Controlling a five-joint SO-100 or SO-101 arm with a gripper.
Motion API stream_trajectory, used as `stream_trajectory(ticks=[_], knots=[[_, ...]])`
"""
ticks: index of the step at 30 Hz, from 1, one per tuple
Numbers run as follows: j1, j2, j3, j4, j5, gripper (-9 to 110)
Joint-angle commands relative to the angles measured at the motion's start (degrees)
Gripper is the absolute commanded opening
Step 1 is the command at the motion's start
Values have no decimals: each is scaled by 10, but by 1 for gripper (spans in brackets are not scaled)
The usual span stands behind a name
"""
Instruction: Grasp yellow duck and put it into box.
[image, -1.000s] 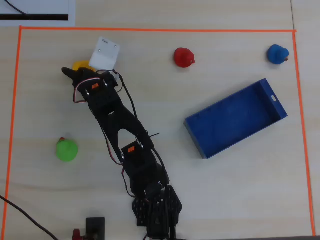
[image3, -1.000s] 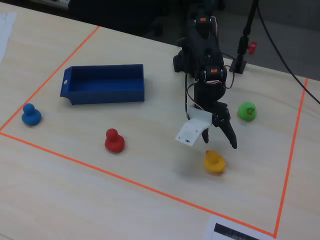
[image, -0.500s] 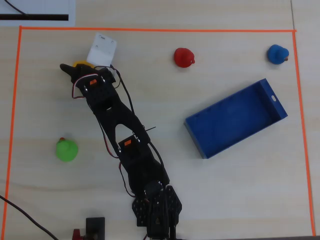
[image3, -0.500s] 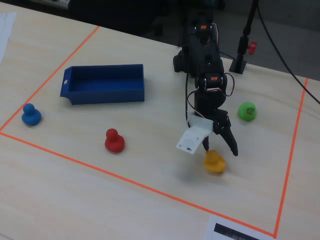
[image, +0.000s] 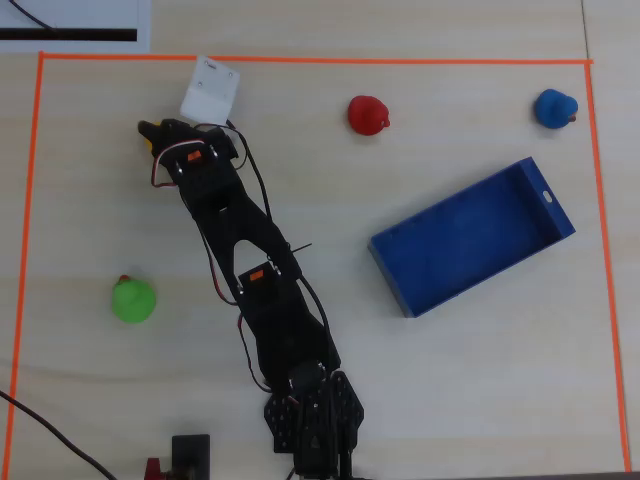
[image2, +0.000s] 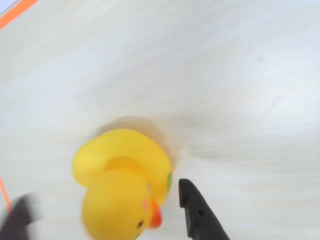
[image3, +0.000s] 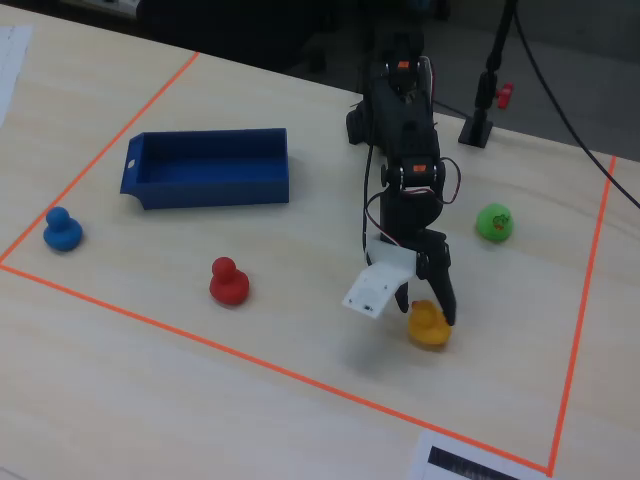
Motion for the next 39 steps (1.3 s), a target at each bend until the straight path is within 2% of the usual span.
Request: stream_trajectory(ticks=[1, 2, 8, 13, 17, 20, 24, 28, 31, 39], knots=[[3, 5, -22, -17, 0, 5], [3, 4, -21, -18, 0, 0], [2, 11, -21, -8, 1, 0], [33, 141, -23, 76, 7, 0], [118, 345, -22, 200, -30, 0], [265, 502, 18, 232, -104, 0], [507, 634, 163, 147, -230, 0], [642, 715, 400, 35, -359, 0], [696, 733, 509, -42, -407, 0], [735, 709, 585, -85, -434, 0]])
